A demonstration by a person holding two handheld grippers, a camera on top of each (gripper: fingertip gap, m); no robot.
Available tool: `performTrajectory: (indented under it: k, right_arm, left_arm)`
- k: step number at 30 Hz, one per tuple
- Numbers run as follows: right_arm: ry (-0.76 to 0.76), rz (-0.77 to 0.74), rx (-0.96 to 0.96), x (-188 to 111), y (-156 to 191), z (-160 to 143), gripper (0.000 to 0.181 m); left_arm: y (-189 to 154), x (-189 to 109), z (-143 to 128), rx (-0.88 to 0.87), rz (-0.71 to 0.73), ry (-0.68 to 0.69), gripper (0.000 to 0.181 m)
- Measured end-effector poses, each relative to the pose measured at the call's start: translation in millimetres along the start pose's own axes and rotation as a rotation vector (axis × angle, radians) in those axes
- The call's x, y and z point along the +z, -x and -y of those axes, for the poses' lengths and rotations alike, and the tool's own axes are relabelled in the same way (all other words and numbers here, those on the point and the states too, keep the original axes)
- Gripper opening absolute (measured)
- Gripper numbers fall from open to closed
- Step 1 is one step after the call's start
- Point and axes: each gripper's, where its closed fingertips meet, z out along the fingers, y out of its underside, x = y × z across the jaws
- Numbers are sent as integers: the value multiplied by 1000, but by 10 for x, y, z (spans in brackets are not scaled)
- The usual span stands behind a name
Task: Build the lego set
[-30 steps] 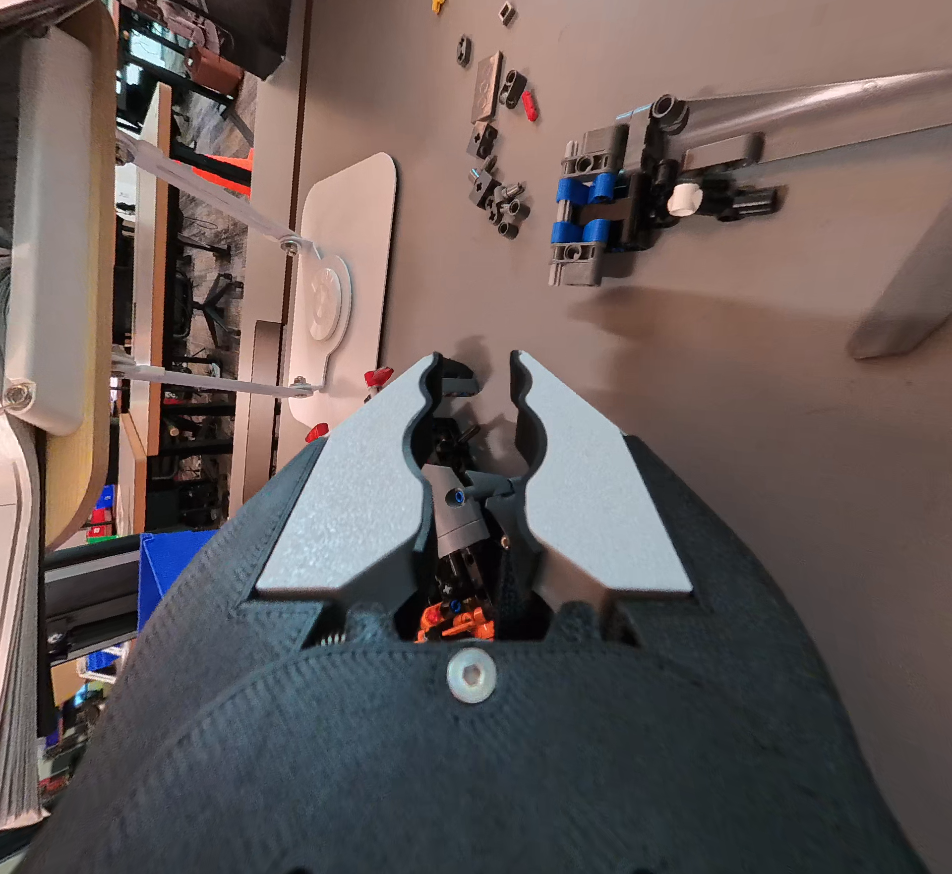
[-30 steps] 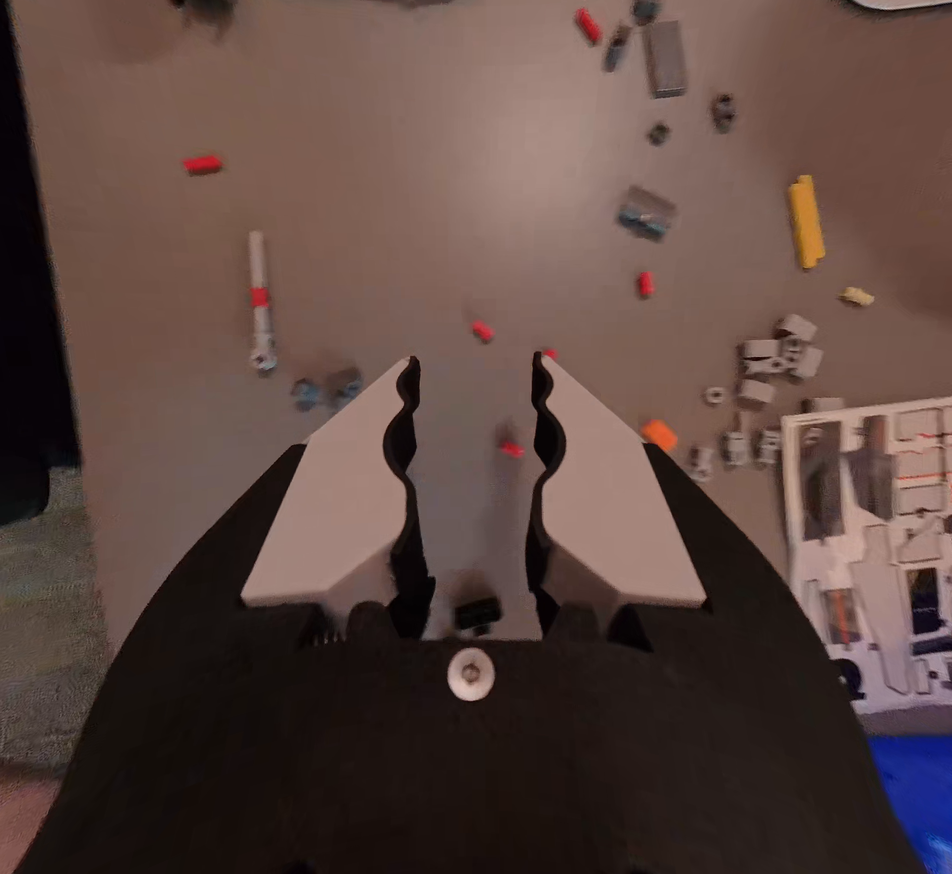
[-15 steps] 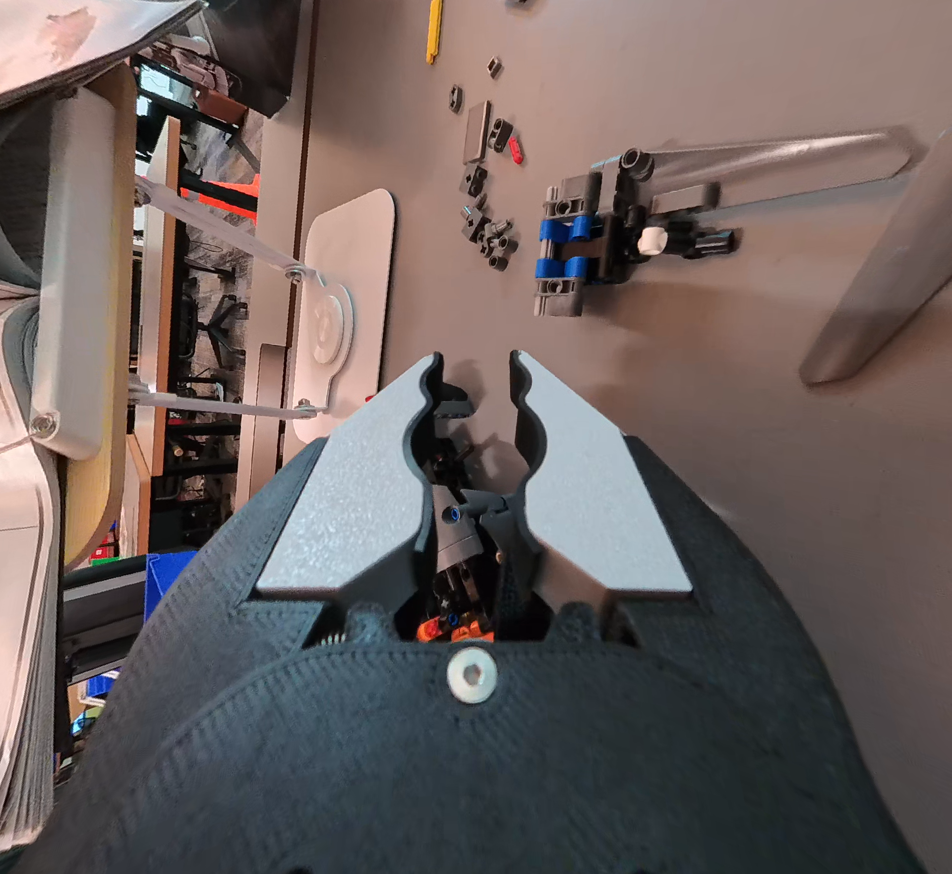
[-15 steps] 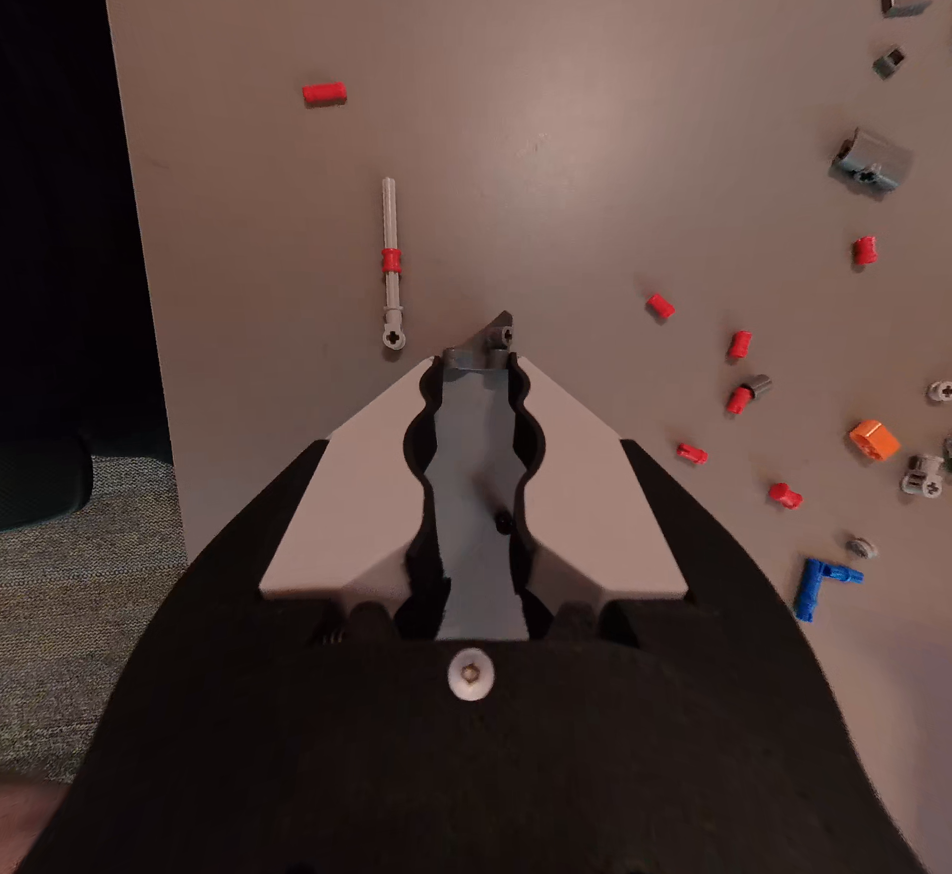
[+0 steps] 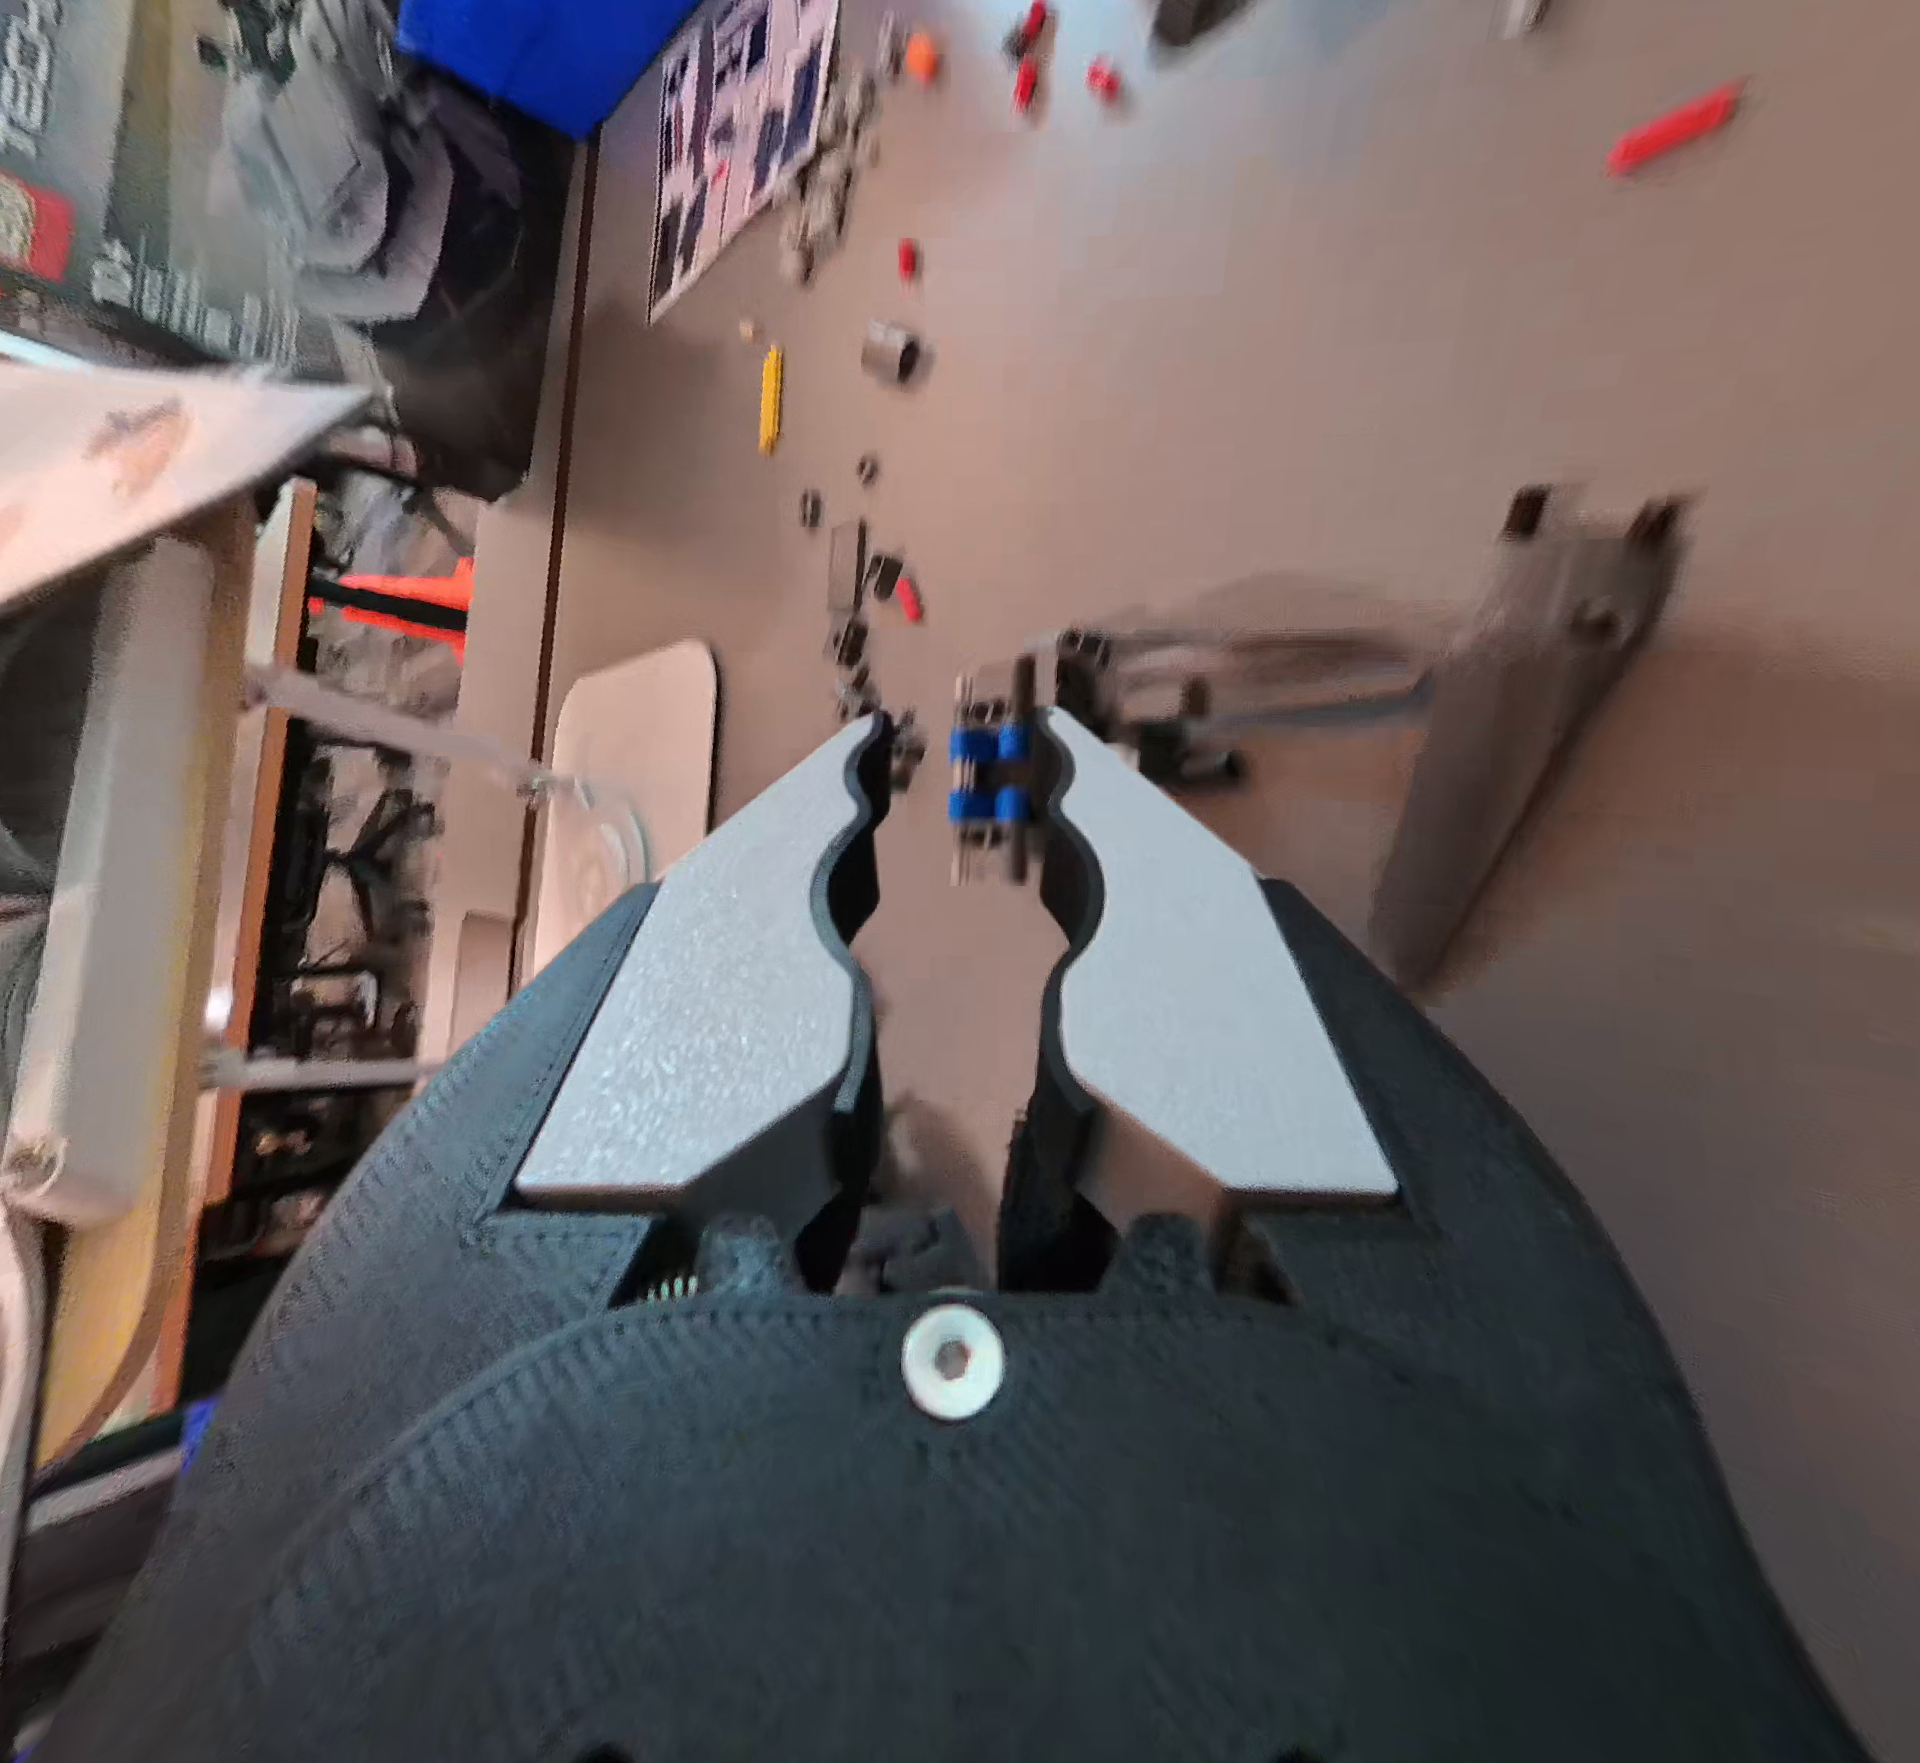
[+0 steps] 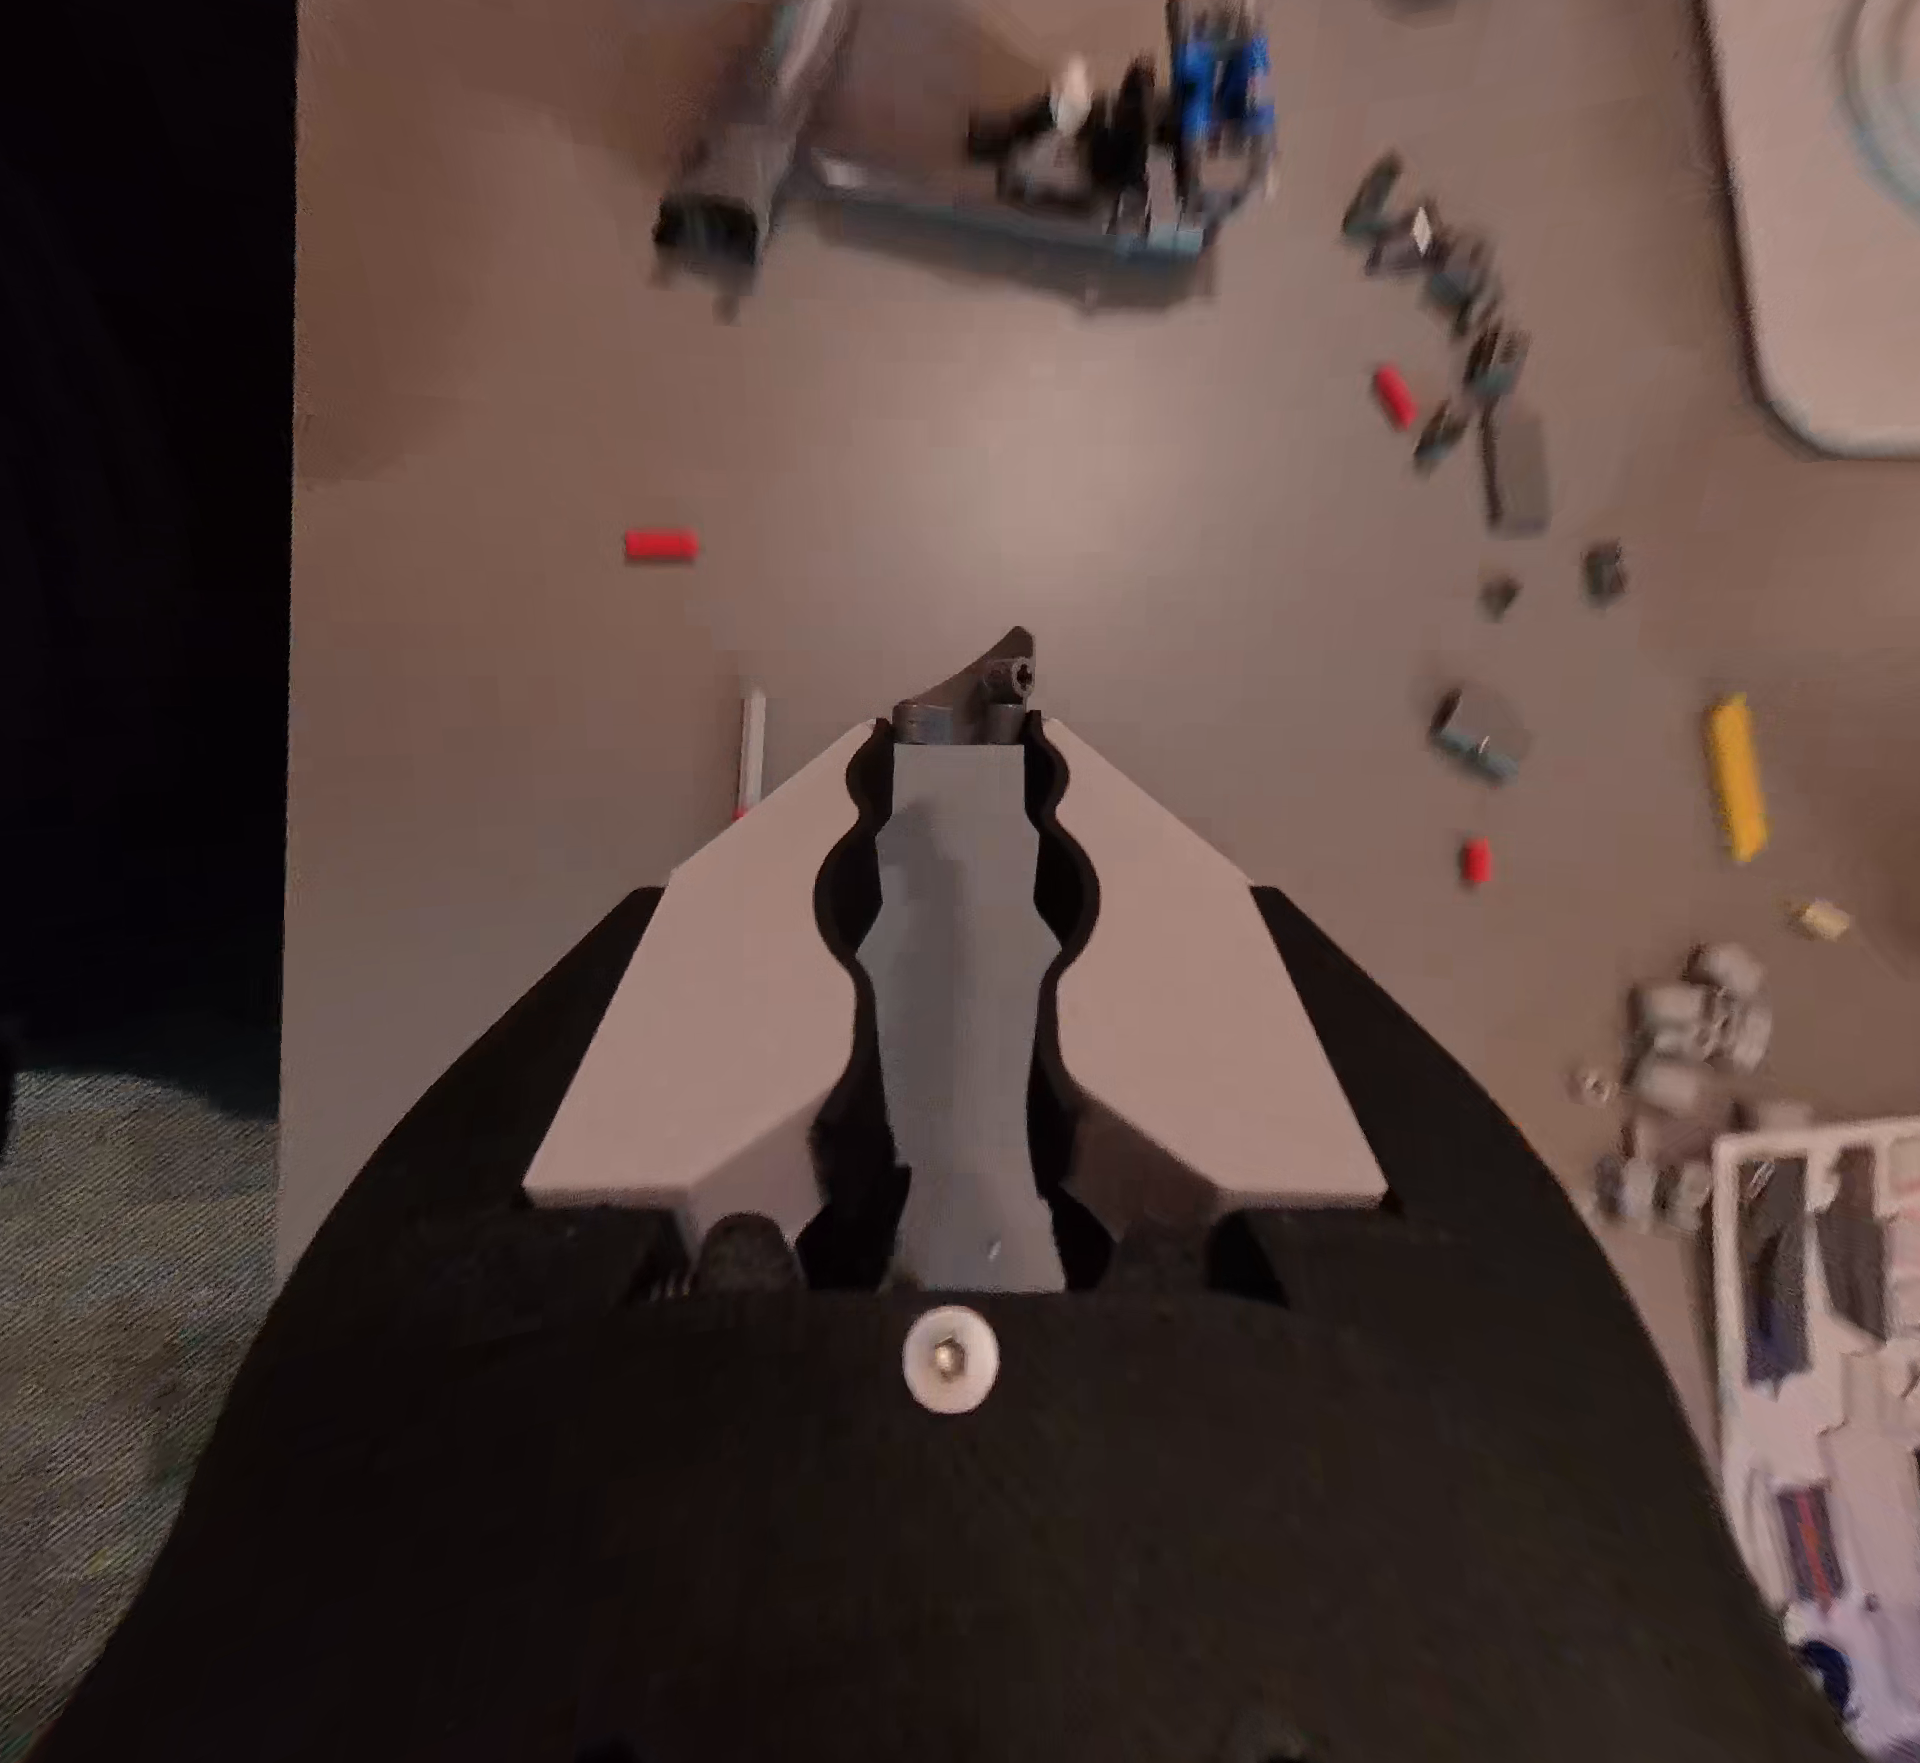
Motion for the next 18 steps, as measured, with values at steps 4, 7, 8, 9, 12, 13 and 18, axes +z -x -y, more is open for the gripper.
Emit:
performTrajectory:
  k: [4, 7, 8, 9, 12, 13, 18]
  right_arm:
    - [-89, -64, -87, 97, -105, 373, 23]
    - [-124, -164, -169, 128, -203, 573, 23]
    - [-130, -199, -195, 132, -230, 626, 23]
    - [-130, -241, -224, 133, -262, 671, 23]
    - [-131, -352, -310, 119, -322, 784, 23]
    - [-138, -383, -336, 109, -330, 820, 23]
    - [-141, -490, -438, 84, -335, 920, 23]
  left_arm:
    - [9, 65, 360, -109, -9, -110, 23]
    - [74, 123, 496, -282, -45, -166, 24]
    - [98, 139, 530, -338, -58, -186, 25]
    - [106, 150, 570, -383, -76, -210, 25]
    - [140, 188, 577, -444, -85, -218, 22]
    - [121, 197, 573, -448, -101, -216, 22]
    - [65, 164, 697, -514, -182, -303, 18]
